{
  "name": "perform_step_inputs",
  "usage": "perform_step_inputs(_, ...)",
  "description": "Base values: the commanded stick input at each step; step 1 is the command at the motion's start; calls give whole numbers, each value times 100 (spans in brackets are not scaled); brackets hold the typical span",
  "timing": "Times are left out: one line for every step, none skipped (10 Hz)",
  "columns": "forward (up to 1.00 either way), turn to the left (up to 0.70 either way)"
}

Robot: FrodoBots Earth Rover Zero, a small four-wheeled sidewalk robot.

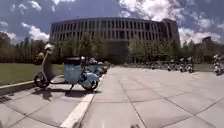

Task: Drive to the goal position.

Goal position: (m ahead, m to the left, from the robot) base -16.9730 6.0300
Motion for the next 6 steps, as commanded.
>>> perform_step_inputs(4, 0)
perform_step_inputs(4, 0)
perform_step_inputs(4, 0)
perform_step_inputs(4, 0)
perform_step_inputs(4, 0)
perform_step_inputs(4, 0)
